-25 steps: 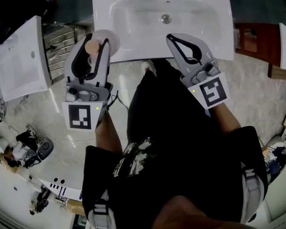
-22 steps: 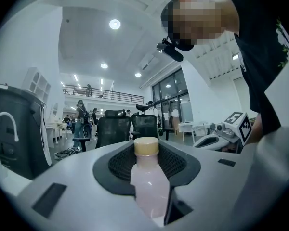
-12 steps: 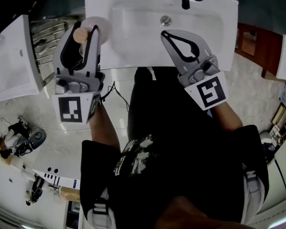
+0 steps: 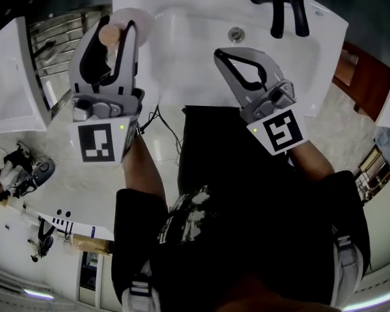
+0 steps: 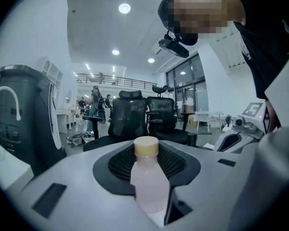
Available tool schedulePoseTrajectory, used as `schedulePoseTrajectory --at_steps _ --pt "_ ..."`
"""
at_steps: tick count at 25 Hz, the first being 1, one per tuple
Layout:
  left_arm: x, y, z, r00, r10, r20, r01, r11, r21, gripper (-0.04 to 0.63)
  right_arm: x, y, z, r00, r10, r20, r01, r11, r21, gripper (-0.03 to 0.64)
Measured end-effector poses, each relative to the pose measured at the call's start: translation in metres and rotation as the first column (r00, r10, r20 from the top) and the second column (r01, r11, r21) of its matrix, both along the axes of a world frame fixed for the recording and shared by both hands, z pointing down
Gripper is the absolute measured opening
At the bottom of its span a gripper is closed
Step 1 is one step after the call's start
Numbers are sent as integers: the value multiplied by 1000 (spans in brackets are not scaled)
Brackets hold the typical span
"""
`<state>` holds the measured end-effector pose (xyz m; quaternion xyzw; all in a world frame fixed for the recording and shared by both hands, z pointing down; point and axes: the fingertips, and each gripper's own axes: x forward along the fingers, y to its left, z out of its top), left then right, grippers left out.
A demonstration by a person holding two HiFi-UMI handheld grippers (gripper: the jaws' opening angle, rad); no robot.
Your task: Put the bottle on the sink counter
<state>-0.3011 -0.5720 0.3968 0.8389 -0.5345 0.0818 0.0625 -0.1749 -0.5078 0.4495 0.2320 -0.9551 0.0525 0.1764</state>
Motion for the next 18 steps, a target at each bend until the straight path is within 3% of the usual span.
schedulePoseTrajectory --at_steps 6,13,18 --pt "-12 -18 36 1000 -4 -2 4 1000 -30 150 -27 -9 36 999 -49 4 49 999 -18 -5" --pt "-17 -50 66 998 -53 14 54 997 -55 150 -25 -29 52 1000 20 12 -19 997 -71 -5" --pt "-19 -52 80 996 -84 -16 83 994 -71 150 -21 -15 58 1000 -1 10 2 995 -96 -5"
